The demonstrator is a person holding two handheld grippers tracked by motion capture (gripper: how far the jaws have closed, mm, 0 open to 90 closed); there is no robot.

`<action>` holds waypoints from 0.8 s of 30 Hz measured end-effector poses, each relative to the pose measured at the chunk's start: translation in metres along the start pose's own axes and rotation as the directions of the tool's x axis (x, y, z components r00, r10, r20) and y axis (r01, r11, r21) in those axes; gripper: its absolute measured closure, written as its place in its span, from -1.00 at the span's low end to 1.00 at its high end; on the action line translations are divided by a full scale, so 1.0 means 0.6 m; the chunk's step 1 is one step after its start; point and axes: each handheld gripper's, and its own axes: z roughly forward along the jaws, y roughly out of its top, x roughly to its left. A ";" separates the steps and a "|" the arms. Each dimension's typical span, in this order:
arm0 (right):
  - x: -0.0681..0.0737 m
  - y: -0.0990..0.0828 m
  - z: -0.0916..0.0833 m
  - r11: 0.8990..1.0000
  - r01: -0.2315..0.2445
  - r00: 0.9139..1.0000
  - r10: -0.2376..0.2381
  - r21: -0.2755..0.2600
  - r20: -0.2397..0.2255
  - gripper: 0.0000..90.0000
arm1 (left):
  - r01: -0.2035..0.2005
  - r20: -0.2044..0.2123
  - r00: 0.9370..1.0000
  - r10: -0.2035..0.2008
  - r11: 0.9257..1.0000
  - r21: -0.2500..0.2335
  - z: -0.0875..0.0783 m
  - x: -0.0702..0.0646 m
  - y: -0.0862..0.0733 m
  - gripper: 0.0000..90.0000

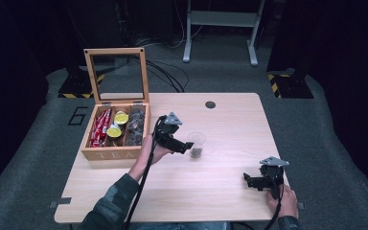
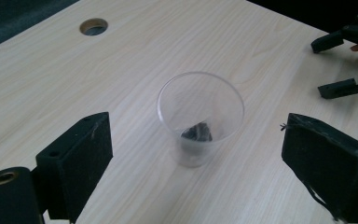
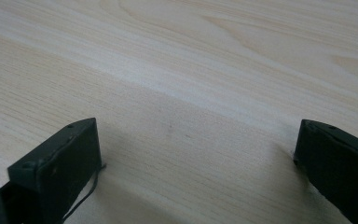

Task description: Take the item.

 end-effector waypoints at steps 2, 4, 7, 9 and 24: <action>0.000 0.000 0.000 1.000 0.000 1.000 0.000 0.000 0.000 -1.00 | 0.010 -0.015 1.000 -0.010 1.000 -0.007 -0.013 0.004 -0.009 -0.83; 0.000 0.000 0.000 1.000 0.000 1.000 0.000 0.000 0.000 -1.00 | 0.019 -0.032 0.999 -0.019 1.000 -0.010 -0.026 0.008 -0.019 -0.84; 0.000 0.000 0.000 1.000 -0.004 1.000 0.004 0.001 0.000 -1.00 | 0.030 -0.073 0.997 -0.031 0.999 -0.016 -0.056 0.018 -0.045 -0.87; 0.000 0.000 0.000 1.000 0.000 1.000 0.000 0.000 0.000 -1.00 | 0.029 -0.089 0.996 -0.030 0.999 -0.014 -0.070 0.023 -0.057 -0.88; 0.001 0.000 0.000 1.000 -0.005 1.000 0.005 0.002 0.000 -1.00 | 0.083 -0.190 0.979 -0.078 0.996 0.019 -0.159 0.047 -0.173 -0.95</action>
